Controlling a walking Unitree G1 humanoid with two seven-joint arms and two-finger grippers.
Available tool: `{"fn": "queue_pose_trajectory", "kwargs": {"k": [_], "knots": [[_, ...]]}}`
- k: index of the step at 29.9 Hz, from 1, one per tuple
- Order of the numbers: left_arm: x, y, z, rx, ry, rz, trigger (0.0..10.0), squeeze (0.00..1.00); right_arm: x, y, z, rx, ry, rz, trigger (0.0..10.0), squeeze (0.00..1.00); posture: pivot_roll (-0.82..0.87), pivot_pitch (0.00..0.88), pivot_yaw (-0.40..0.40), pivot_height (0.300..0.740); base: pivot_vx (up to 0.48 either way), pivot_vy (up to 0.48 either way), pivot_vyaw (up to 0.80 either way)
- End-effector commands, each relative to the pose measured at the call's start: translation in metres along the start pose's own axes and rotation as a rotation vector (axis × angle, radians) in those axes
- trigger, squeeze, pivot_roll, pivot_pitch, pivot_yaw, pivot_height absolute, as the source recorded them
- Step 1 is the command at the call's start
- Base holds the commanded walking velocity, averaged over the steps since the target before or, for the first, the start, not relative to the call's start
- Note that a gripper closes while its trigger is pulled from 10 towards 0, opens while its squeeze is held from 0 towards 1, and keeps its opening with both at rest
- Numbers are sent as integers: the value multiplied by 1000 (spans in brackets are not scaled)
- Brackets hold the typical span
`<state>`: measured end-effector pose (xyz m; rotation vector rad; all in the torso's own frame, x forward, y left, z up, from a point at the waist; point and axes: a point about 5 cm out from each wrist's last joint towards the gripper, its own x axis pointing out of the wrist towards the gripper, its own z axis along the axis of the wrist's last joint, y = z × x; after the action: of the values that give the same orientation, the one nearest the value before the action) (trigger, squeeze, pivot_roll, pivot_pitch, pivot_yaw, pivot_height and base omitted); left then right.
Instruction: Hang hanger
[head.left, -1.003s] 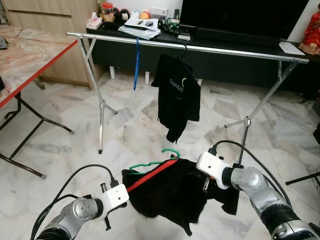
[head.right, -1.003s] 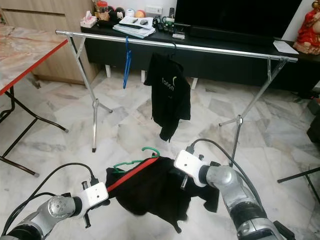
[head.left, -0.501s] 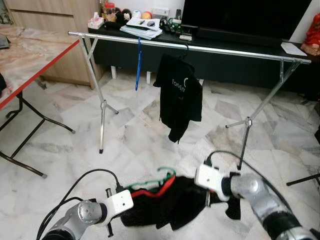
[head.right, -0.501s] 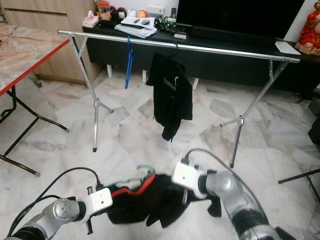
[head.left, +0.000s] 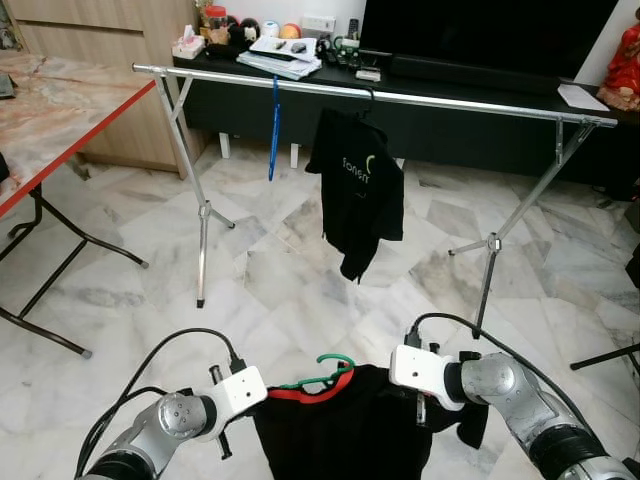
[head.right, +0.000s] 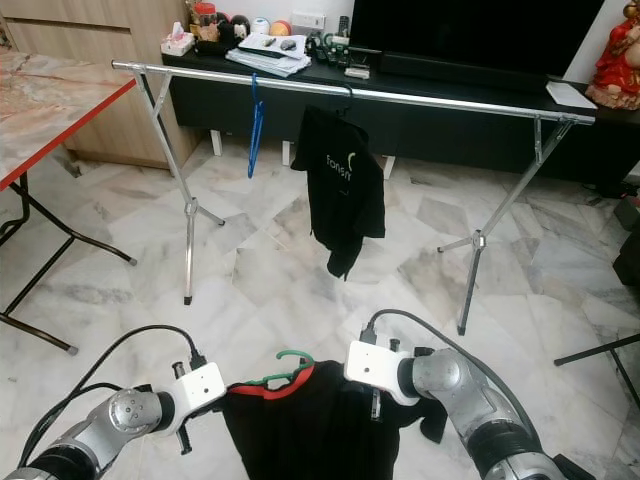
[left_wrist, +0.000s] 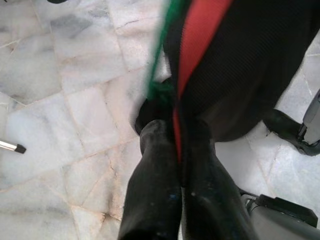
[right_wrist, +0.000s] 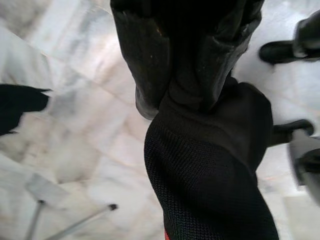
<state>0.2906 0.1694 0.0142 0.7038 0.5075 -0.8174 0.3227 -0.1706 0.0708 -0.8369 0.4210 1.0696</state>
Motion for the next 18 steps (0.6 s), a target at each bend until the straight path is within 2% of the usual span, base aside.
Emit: {"fn": "queue_pose_trajectory", "kwargs": {"k": [1,3,4,5,6,11,13,16,17,18], "knots": [[-3,-1,-4,-12,1,-11,6902,1000,-4,-12,3,11,-12,-80,10000,0,-11,108,-79,740,0,0,0],[-3,-2,-4,-12,-3,-15,7294,1000,-2,-16,5,24,-21,-142,10000,0,-9,109,-80,740,0,0,0],[-3,-3,-4,-12,-5,-18,7765,1000,-2,-19,7,38,-27,-185,10000,0,-9,109,-80,740,0,0,0],[-3,-3,-4,-9,-5,-23,8902,1000,-1,-27,10,60,-37,-304,10000,0,-13,109,-81,740,0,0,0],[-3,-3,-4,-9,-6,-23,9216,1000,0,-28,10,83,-35,-339,10000,0,-14,109,-81,740,0,0,0],[-2,-2,-2,-15,-13,-17,9333,1000,6,-22,14,84,-69,-361,10000,0,-13,111,-84,740,0,0,0],[-2,0,0,-21,-26,-7,9255,1000,7,-21,12,116,-73,-426,10000,0,-13,113,-86,740,0,0,0],[-4,8,3,-7,-36,69,9294,1000,5,-24,4,197,-43,-635,10000,0,-20,117,-91,740,0,0,0],[-5,15,4,-5,-38,139,10000,1000,2,-25,-6,306,8,-815,10000,0,-28,121,-93,740,0,0,0],[-6,19,4,-7,-37,175,10000,1000,0,-25,-13,371,43,-895,10000,0,-28,121,-93,740,0,0,0]]}}
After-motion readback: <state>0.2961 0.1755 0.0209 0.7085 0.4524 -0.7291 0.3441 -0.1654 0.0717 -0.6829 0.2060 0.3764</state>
